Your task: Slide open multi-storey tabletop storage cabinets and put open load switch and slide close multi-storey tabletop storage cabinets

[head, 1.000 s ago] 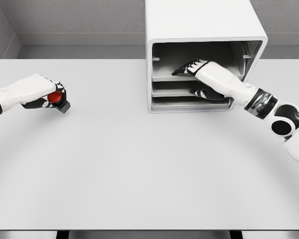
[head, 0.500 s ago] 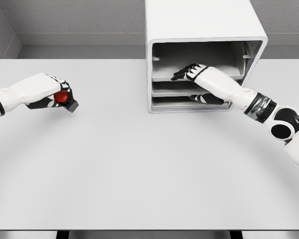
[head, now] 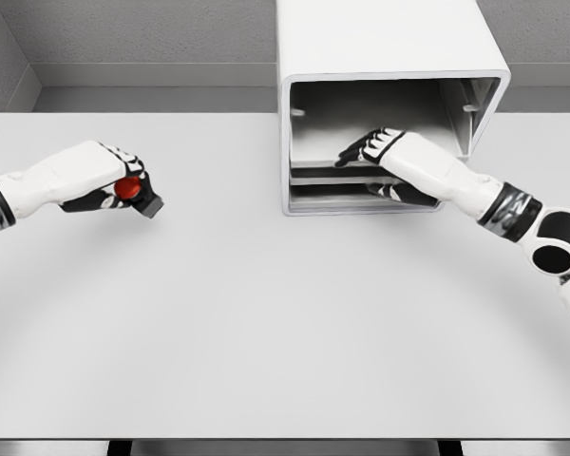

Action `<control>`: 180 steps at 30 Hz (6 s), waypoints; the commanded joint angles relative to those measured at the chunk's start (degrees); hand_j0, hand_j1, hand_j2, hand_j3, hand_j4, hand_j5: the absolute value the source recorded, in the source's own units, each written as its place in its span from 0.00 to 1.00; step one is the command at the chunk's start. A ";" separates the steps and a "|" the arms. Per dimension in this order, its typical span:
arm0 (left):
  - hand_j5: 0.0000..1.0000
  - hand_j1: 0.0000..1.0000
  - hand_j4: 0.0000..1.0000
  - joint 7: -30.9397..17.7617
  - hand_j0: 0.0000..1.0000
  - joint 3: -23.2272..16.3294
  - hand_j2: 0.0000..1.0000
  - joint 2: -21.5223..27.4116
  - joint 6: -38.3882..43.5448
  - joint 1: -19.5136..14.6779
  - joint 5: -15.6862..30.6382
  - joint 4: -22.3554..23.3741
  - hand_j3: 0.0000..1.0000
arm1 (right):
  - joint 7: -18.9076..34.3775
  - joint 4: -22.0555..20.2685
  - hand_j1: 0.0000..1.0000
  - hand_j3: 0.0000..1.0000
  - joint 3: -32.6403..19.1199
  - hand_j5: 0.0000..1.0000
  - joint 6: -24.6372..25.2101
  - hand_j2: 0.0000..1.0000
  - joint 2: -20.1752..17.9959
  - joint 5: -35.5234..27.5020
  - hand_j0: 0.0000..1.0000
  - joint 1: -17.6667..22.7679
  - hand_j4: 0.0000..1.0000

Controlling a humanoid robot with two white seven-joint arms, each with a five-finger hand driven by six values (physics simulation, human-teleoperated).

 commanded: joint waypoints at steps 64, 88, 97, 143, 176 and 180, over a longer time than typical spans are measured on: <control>0.43 0.43 0.43 0.05 0.43 0.13 0.43 -5.71 0.20 -0.35 7.47 -12.14 0.43 | -0.14 -17.72 0.54 0.54 -18.83 0.54 -0.01 0.54 -13.77 -6.13 0.54 13.36 0.54; 0.43 0.43 0.43 0.05 0.43 -0.31 0.43 -15.11 0.20 -3.96 7.29 -14.25 0.43 | 0.03 -7.17 0.54 0.54 -22.87 0.54 -0.01 0.54 -16.32 -6.83 0.54 14.06 0.54; 0.44 0.44 0.44 0.05 0.44 -0.84 0.44 -20.47 0.20 -5.45 5.36 -13.90 0.44 | 0.03 -2.16 0.54 0.54 -22.87 0.54 -0.01 0.54 -17.11 -6.57 0.54 15.38 0.54; 0.44 0.44 0.44 0.05 0.44 -7.96 0.44 -35.33 0.20 -9.32 -11.43 -5.11 0.44 | -0.58 -6.64 0.61 0.61 -22.78 0.61 -0.01 0.61 -14.83 -3.05 0.61 28.21 0.61; 0.67 0.67 0.67 0.05 0.67 -7.61 0.67 -35.33 0.20 -9.67 -13.27 -4.14 0.67 | -0.49 -12.09 0.61 0.61 -22.96 0.61 -0.01 0.61 -12.72 -3.05 0.61 32.08 0.61; 0.68 0.68 0.68 0.05 0.68 -7.69 0.68 -35.33 0.20 -9.67 -13.27 -4.23 0.68 | -0.49 -12.44 0.61 0.61 -23.05 0.61 -0.01 0.61 -12.72 -3.05 0.61 32.08 0.61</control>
